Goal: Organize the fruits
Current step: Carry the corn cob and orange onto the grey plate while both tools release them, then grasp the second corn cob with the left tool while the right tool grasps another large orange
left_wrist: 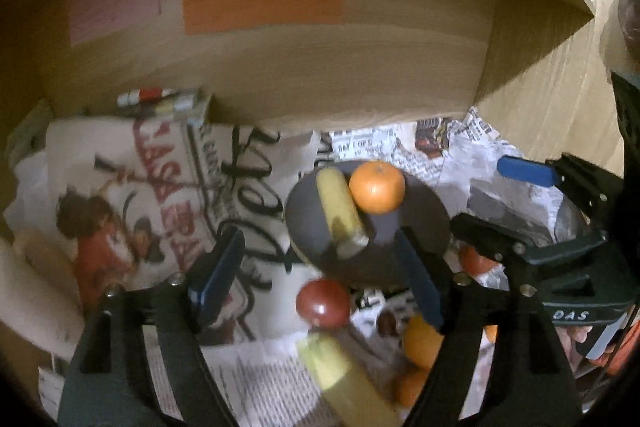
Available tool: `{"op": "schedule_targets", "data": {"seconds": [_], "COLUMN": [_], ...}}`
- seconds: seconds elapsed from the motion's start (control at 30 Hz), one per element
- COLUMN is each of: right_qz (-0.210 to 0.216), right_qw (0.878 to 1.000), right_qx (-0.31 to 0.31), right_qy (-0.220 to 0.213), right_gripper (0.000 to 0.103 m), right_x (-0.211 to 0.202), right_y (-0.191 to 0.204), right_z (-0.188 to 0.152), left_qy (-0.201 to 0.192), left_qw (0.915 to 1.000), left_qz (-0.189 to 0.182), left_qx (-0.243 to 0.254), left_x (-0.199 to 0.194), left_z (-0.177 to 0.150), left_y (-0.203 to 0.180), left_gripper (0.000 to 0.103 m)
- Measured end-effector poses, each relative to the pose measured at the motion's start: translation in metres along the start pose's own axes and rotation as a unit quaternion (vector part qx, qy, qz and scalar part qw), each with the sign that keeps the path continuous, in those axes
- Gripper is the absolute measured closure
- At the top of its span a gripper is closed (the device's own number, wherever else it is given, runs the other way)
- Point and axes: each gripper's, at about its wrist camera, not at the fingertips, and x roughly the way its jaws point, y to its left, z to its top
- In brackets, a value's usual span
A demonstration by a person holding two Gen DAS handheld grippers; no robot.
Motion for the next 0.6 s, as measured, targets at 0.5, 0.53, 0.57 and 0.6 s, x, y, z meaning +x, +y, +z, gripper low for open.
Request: {"op": "schedule_targets", "data": {"seconds": [0.5, 0.53, 0.57, 0.6], "right_qz": [0.057, 0.061, 0.064, 0.068], "right_qw": [0.995, 0.994, 0.994, 0.993], "right_qx": [0.033, 0.036, 0.038, 0.040], "right_qy": [0.079, 0.081, 0.083, 0.085], "right_gripper": [0.021, 0.021, 0.021, 0.021], "right_x": [0.021, 0.022, 0.023, 0.024], "right_y": [0.021, 0.020, 0.020, 0.019], "right_z": [-0.064, -0.064, -0.063, -0.063], "left_qy": [0.093, 0.099, 0.099, 0.094], "left_qw": [0.9953, 0.9947, 0.9947, 0.9949], "left_qz": [-0.001, 0.001, 0.000, 0.000], "left_qx": [-0.027, -0.027, -0.029, -0.035], "left_x": [0.020, 0.024, 0.026, 0.027], "left_z": [-0.082, -0.085, -0.088, -0.090], "left_y": [0.006, 0.005, 0.004, 0.003], "left_gripper": [0.025, 0.025, 0.024, 0.024]}}
